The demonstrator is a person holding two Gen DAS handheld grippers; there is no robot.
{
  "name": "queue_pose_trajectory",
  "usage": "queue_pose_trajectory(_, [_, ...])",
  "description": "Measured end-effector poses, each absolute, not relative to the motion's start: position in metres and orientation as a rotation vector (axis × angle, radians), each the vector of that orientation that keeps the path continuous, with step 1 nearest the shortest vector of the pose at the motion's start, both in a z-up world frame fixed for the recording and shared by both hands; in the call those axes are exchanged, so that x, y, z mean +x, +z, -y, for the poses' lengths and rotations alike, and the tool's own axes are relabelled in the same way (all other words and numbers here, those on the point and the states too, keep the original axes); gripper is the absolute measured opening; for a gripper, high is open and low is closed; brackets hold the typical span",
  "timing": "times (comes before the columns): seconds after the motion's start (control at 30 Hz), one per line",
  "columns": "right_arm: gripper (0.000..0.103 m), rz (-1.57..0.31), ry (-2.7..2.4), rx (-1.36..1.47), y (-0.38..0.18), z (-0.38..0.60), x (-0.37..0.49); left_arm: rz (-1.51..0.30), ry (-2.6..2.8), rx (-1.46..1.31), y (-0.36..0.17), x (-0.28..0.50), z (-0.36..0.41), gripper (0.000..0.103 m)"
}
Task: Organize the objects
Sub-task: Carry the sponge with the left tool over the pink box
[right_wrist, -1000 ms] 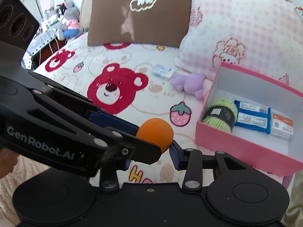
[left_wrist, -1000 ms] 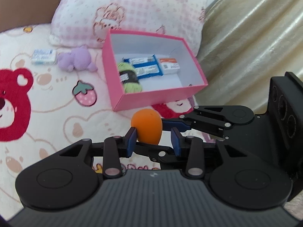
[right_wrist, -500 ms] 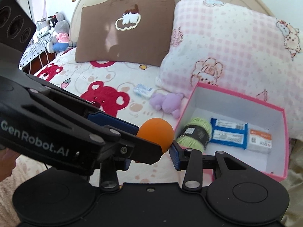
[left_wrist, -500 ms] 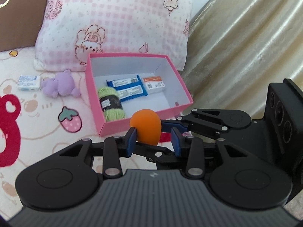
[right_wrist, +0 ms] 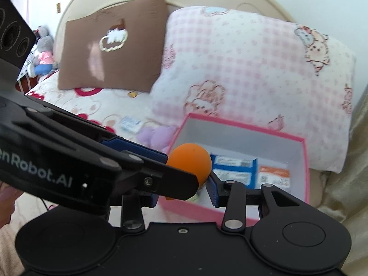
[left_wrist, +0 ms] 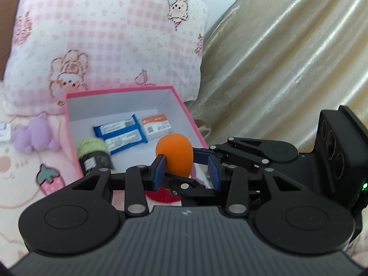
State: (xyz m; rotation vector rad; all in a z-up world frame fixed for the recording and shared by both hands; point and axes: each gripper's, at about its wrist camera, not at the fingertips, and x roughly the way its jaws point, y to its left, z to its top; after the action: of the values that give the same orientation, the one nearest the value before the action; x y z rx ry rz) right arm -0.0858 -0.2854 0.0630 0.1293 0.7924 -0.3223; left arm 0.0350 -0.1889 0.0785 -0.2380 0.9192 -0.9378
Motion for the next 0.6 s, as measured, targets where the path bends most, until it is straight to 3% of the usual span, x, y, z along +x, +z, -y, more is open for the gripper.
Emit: queue_pose_trajectory(0.6, [0.046,-0.823,-0.411,0.251,0.022,0.424,-0.059,-1.043,-0.981,-0.295,0.036,0.145,0.296,0.040])
